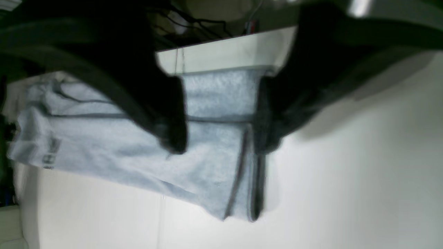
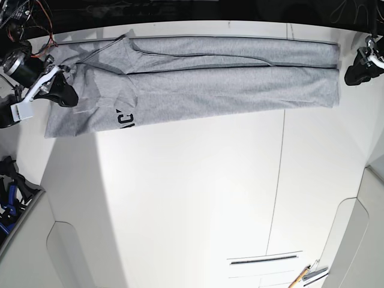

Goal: Fold the T-shirt properly
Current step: 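Release the hem and grasp the folded strip's ends with both grippers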

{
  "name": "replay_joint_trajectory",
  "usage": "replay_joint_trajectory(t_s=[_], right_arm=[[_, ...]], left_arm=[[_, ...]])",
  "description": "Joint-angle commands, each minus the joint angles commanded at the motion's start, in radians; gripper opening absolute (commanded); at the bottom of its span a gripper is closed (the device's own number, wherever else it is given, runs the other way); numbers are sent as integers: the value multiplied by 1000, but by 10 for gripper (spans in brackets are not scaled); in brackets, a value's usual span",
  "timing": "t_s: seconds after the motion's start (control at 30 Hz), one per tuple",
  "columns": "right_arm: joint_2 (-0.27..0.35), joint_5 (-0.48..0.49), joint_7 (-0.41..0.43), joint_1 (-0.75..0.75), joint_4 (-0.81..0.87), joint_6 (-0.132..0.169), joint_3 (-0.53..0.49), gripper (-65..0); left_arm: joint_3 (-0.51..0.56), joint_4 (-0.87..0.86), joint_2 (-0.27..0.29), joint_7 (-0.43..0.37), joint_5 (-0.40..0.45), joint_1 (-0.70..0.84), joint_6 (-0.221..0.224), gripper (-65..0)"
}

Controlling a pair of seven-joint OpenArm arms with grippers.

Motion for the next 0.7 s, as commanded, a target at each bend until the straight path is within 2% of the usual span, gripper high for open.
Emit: replay_joint_trajectory(t_s=[0.07,0.17,0.27,0.53,0.63,0.7], right_arm=[[0,-45,37,0,-3,0,-61,-650],[0,-97,58,0,-22,-1,-158,-650],[0,-123,76,0,-72,-1,-216,-650],[0,-122,101,0,-121,-2,-222,-650],[0,-122,101,0,-121,-2,-222,-650],[0,-122,101,0,-121,-2,-222,-650]], left_arm=[[0,-1,17,-32,27,0,0,-243],[2,-1,35,-50,30,0,0,-243],[3,-1,46,-66,69,0,0,-243],[92,-61,45,-91,95,-1,0,-243],[98,-106,45,-166,132,-1,0,-243],[98,-128,45,-185,146,-1,0,-243]])
